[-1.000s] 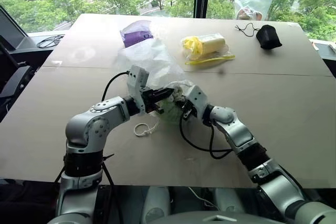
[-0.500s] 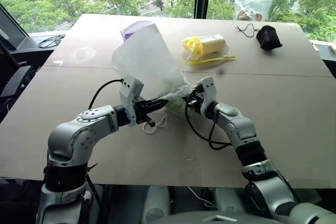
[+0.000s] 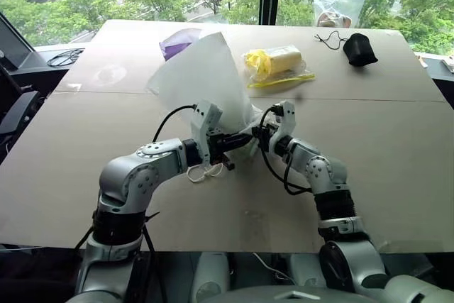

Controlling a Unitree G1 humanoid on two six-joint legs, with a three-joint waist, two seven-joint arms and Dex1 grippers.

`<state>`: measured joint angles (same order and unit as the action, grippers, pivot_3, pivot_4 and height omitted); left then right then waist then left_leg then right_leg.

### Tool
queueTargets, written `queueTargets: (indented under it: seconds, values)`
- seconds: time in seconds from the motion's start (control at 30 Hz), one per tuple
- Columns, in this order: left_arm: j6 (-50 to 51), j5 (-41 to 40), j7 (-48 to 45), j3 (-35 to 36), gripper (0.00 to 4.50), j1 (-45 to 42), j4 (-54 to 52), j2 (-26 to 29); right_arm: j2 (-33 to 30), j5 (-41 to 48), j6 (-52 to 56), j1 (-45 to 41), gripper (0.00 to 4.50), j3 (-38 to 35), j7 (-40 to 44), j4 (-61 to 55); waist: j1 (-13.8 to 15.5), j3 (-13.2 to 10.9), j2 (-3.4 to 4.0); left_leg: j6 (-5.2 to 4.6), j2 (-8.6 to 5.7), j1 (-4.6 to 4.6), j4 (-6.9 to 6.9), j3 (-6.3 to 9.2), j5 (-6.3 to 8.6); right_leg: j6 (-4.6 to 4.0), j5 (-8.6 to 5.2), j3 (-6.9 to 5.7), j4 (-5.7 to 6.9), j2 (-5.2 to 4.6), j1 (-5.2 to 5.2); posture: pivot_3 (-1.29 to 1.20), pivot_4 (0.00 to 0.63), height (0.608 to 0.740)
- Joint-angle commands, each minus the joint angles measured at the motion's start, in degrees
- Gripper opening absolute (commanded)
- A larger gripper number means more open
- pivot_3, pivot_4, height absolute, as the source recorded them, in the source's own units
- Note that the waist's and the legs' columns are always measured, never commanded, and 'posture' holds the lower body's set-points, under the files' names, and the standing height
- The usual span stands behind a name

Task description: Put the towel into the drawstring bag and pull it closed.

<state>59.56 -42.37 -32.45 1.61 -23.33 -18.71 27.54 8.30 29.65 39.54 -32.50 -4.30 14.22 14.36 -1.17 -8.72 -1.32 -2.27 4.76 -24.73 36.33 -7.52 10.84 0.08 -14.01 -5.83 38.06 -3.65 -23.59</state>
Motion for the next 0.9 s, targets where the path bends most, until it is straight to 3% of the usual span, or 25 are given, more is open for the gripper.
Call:
queueTargets:
  seconds: [0.03, 0.13, 0.2, 0.37, 0.57, 0.7, 0.8, 0.9]
  values:
    - [-1.1, 0.3, -0.6, 0.8, 0.0, -0.8, 1.4, 0.2, 3.4, 1.0, -0.2, -1.3, 1.06, 2.3, 1.6, -1.4, 0.0, 0.0, 0.02, 0.02, 0.0, 0.0, 0.0, 0.0, 0.01, 0.0, 0.0, 0.0, 0.0, 0.0, 0.0, 0.0, 0.15, 0.74]
    - [-1.4, 0.3, 0.5, 2.9, 0.0, -2.2, 4.6, -0.4, -0.3, -0.2, 1.2, 1.3, 2.38, 6.7, 4.1, -7.8, 0.0, 0.0, 0.04, -0.02, 0.01, -0.09, 0.01, -0.02, -0.01, -0.01, 0.01, 0.04, 0.0, 0.0, -0.1, 0.0, 0.15, 0.74]
    - [-1.5, 0.1, 0.7, 4.6, 0.0, -3.3, 6.9, -0.2, -4.1, -2.4, 1.3, 2.9, 3.02, 9.4, 5.8, -11.6, 0.3, -0.1, 0.07, -0.02, 0.01, -0.14, -0.01, 0.01, -0.01, -0.06, 0.03, 0.03, -0.02, 0.02, -0.12, 0.0, 0.15, 0.74]
    - [-2.8, 1.3, -1.3, 6.3, 0.0, -5.5, 12.1, 2.1, -12.9, -5.0, 2.7, 4.7, 3.02, 12.7, 9.1, -18.0, 0.2, -0.1, 0.07, -0.01, -0.06, -0.25, -0.04, -0.01, 0.01, -0.05, 0.02, 0.02, -0.11, 0.04, -0.16, 0.0, 0.15, 0.74]
    - [-3.9, 2.4, -3.6, 5.5, 0.0, -7.7, 15.0, 3.6, -17.2, -6.8, 4.9, 4.1, 3.02, 17.1, 11.3, -22.2, 0.2, -0.1, 0.06, -0.01, -0.05, -0.25, -0.05, 0.02, 0.01, -0.01, -0.01, 0.0, -0.09, 0.05, -0.2, 0.0, 0.15, 0.74]
    - [-3.5, 2.6, -4.4, 5.5, 0.0, -8.7, 15.2, 4.0, -14.7, -8.9, 3.9, 5.3, 3.02, 20.6, 10.4, -19.3, 0.2, -0.1, 0.06, -0.01, -0.02, -0.25, -0.06, 0.01, 0.01, -0.01, -0.01, 0.01, -0.1, 0.05, -0.21, 0.0, 0.15, 0.74]
    - [-2.7, 2.4, -4.9, 5.1, 0.0, -8.2, 14.9, 4.0, -8.7, -11.1, -5.1, 3.5, 1.85, 20.9, 10.2, -10.8, 0.0, -0.1, 0.05, -0.01, -0.02, -0.23, -0.06, -0.02, 0.01, 0.0, -0.02, 0.03, -0.1, 0.06, -0.21, 0.0, 0.15, 0.74]
    - [-3.3, 1.0, -5.5, 6.6, 0.0, -6.6, 15.0, 2.5, -2.0, -10.6, -15.0, 1.5, 0.17, 18.3, 13.1, 0.3, 0.0, -0.1, 0.05, -0.01, 0.0, -0.24, -0.06, -0.02, 0.0, 0.01, -0.03, 0.01, -0.09, 0.09, -0.22, 0.0, 0.15, 0.74]
